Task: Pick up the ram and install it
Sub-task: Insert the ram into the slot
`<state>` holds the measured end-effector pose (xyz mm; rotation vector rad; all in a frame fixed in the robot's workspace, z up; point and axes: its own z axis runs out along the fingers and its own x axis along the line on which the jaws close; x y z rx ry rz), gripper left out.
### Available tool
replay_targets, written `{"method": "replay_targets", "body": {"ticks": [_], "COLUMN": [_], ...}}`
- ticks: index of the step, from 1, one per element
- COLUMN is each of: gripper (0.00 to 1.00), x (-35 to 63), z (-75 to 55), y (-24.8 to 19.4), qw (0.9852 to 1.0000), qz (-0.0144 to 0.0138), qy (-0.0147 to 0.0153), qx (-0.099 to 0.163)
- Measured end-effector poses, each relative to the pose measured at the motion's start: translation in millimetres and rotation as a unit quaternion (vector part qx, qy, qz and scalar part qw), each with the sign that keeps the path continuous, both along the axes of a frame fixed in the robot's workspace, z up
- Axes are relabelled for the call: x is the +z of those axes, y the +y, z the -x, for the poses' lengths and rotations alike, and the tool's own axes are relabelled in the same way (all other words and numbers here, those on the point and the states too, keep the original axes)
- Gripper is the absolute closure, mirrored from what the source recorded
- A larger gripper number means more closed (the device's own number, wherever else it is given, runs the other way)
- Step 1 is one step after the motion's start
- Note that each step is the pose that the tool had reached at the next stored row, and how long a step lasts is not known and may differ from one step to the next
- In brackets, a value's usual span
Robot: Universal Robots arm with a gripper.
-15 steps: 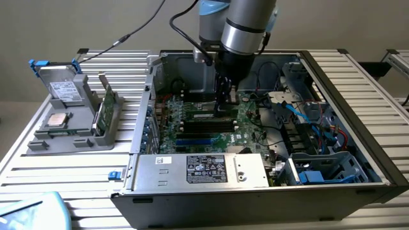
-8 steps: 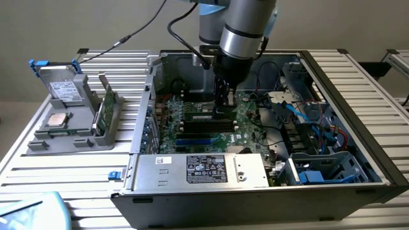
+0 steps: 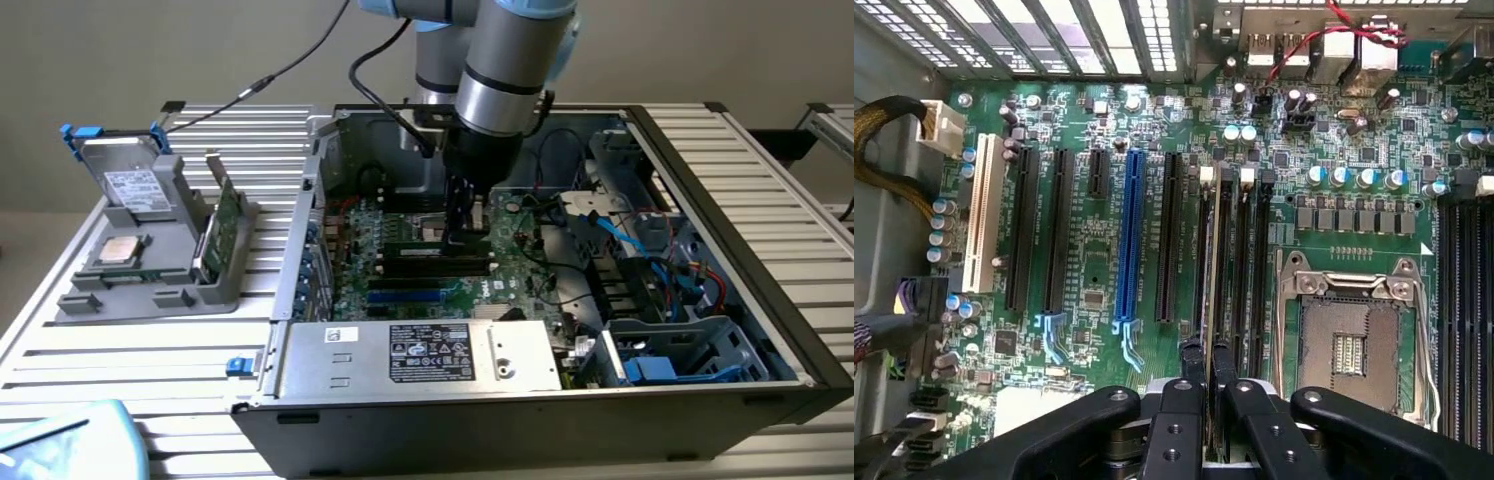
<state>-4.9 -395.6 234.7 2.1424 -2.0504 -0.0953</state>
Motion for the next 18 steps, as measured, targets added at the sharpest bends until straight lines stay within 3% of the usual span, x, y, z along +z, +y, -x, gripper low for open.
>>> {"method": "replay_targets", "body": {"ticks": [6, 13, 18], "gripper": [0.86, 0.86, 0.86], "x": [-8.8, -10.9, -11.6], "z": [0.2, 0.2, 0.2], "y": [-1.0, -4.7, -5.0], "qw": [1.0000, 1.0000, 1.0000], "qz": [-0.0010, -0.0027, -0.0030], "qy": [-0.0001, -0.0002, -0.0002], "qx": [-0.001, -0.001, -0.001]}}
